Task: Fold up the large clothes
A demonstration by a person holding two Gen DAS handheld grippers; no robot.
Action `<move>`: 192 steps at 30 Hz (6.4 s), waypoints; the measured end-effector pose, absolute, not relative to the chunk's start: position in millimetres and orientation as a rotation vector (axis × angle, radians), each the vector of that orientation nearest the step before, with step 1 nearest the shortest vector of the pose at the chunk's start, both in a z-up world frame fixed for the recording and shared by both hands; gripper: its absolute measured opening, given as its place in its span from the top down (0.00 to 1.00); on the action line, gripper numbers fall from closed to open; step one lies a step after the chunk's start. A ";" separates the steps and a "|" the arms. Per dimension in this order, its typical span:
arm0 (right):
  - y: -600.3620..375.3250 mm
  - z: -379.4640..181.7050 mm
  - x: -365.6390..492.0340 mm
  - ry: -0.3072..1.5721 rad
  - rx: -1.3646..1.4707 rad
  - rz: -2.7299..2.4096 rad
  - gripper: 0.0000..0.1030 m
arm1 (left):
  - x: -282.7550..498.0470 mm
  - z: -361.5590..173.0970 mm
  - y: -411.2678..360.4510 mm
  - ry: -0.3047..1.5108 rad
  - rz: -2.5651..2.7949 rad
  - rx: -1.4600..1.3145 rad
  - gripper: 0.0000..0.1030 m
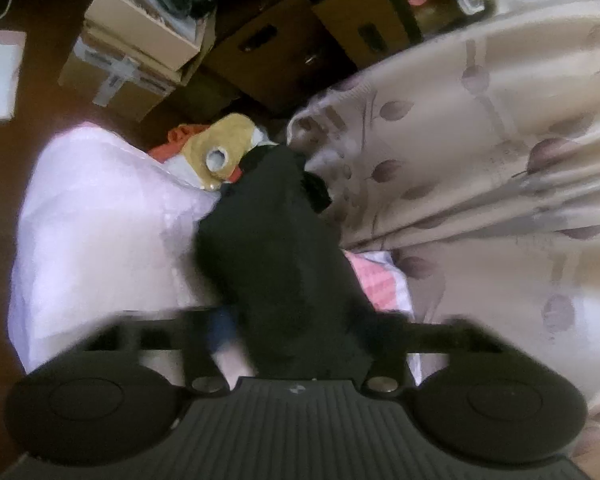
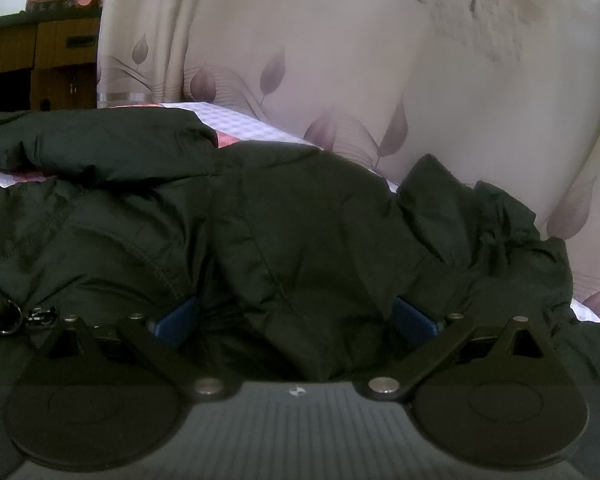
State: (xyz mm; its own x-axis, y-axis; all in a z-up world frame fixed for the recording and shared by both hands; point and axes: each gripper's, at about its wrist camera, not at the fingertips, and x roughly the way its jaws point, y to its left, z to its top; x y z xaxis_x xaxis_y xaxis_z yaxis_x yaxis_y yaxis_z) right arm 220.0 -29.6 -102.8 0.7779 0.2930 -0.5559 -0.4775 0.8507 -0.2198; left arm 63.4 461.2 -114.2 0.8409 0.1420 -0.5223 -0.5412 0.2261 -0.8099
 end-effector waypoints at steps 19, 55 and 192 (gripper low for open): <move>-109.7 -64.8 207.5 0.542 0.110 0.469 0.00 | 149.6 55.6 300.0 0.155 0.089 -0.821 0.96; -286.0 -72.6 245.7 0.671 0.539 0.313 0.00 | 186.4 -27.8 92.1 0.411 -0.326 -0.464 0.03; -376.5 -77.2 -192.5 0.460 1.002 0.466 0.81 | -104.9 -42.5 282.0 0.520 -0.539 -0.610 0.89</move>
State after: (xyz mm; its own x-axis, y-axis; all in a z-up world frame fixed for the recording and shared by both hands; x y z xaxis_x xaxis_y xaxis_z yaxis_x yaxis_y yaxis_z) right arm -192.5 -376.5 -77.2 0.8098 0.5670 -0.1509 -0.1583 0.4588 0.8743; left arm -104.9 282.0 -42.5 0.7405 -0.6061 -0.2904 0.3126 0.6932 -0.6494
